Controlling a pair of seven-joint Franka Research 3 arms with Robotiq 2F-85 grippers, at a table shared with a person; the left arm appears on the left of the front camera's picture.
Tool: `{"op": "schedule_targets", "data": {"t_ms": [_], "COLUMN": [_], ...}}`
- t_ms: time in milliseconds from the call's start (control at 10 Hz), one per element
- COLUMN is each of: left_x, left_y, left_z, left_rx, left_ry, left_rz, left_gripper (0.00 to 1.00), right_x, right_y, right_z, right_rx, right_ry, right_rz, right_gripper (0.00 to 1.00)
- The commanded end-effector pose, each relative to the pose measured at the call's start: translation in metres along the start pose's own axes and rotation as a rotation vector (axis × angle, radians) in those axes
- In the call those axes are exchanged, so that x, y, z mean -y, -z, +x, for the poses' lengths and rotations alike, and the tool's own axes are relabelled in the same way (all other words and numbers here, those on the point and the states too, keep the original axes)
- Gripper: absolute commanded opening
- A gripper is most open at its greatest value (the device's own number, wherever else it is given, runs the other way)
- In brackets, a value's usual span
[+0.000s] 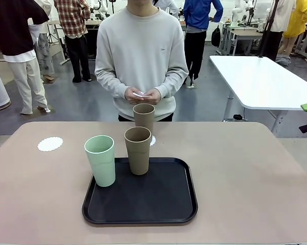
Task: Place coasters on the table and set cups on them.
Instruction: Take one Reusable plastic cup from the Flat Tray and place it on a coaster set by the human.
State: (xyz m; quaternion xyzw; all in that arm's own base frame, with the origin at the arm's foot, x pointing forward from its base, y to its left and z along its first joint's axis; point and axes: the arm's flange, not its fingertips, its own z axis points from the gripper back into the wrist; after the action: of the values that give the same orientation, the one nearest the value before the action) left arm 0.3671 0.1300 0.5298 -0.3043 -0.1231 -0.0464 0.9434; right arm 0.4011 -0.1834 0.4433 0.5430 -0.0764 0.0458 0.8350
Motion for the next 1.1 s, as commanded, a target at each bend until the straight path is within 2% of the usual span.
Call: {"op": "schedule_targets", "data": {"t_ms": [0, 100, 200, 300, 400, 500, 600, 700, 900, 1000], "left_x": [0.033, 0.058, 0.079, 0.097, 0.106, 0.116, 0.118, 0.118, 0.119, 0.122], "left_y": [-0.014, -0.002, 0.015, 0.030, 0.045, 0.070, 0.088, 0.107, 0.126, 0.132], "left_z": [0.052, 0.067, 0.066, 0.061, 0.053, 0.035, 0.020, 0.008, -0.006, -0.007], "left_rx": [-0.149, -0.228, -0.339, -0.439, -0.492, -0.607, -0.650, -0.641, -0.651, -0.611], "left_ry": [0.194, 0.364, 0.514, 0.630, 0.694, 0.786, 0.865, 0.980, 1.044, 1.082], "left_rz": [0.239, 0.312, 0.329, 0.346, 0.333, 0.322, 0.347, 0.380, 0.291, 0.232], "left_gripper": [1.00, 1.00, 1.00, 1.00, 1.00, 1.00, 1.00, 1.00, 1.00, 1.00], "right_x": [0.000, 0.000, 0.000, 0.000, 0.000, 0.000, 0.000, 0.000, 0.000, 0.000], "right_y": [0.000, 0.000, 0.000, 0.000, 0.000, 0.000, 0.000, 0.000, 0.000, 0.000], "right_z": [0.001, 0.001, 0.001, 0.001, 0.001, 0.001, 0.001, 0.001, 0.001, 0.001], "right_rx": [0.010, 0.010, 0.010, 0.010, 0.010, 0.010, 0.010, 0.010, 0.010, 0.010], "right_ry": [-0.008, -0.008, -0.008, -0.008, -0.008, -0.008, -0.008, -0.008, -0.008, -0.008], "right_rz": [-0.001, -0.001, -0.001, -0.001, -0.001, -0.001, -0.001, -0.001, -0.001, -0.001], "right_gripper": [1.00, 1.00, 1.00, 1.00, 1.00, 1.00, 1.00, 1.00, 1.00, 1.00]}}
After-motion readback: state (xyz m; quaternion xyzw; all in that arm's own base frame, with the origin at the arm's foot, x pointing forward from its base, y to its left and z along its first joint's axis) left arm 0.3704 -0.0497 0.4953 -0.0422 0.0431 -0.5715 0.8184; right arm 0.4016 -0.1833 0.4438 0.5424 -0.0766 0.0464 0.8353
